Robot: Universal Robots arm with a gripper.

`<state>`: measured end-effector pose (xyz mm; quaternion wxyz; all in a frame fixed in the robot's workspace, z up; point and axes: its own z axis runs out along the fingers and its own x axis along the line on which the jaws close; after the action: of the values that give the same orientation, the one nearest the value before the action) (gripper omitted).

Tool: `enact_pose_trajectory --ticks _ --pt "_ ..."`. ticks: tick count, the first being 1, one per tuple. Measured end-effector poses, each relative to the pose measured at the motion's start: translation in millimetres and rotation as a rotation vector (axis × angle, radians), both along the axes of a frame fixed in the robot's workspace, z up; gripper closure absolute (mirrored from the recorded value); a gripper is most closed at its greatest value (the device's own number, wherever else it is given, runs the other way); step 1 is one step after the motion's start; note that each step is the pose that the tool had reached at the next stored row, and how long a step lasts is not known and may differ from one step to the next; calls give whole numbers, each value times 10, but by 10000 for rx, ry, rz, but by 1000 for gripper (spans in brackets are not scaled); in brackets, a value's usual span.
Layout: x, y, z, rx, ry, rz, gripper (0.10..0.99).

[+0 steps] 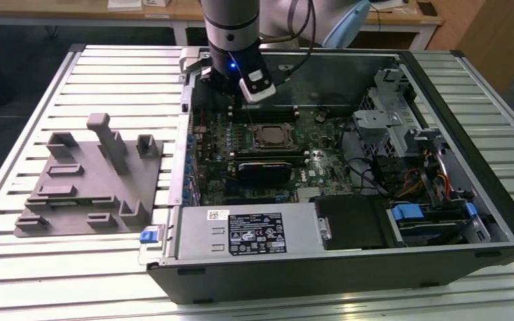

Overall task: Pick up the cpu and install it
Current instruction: 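Install the first cpu locking lever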

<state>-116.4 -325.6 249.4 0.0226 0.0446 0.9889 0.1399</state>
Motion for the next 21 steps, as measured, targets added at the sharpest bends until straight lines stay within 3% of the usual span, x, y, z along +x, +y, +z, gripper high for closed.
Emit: enact_pose_trajectory --ticks 6,14,21 --pt "108 0 -1 7 19 1 980" --pt "410 0 -3 7 94 0 980" --pt "426 0 -4 1 92 0 980"
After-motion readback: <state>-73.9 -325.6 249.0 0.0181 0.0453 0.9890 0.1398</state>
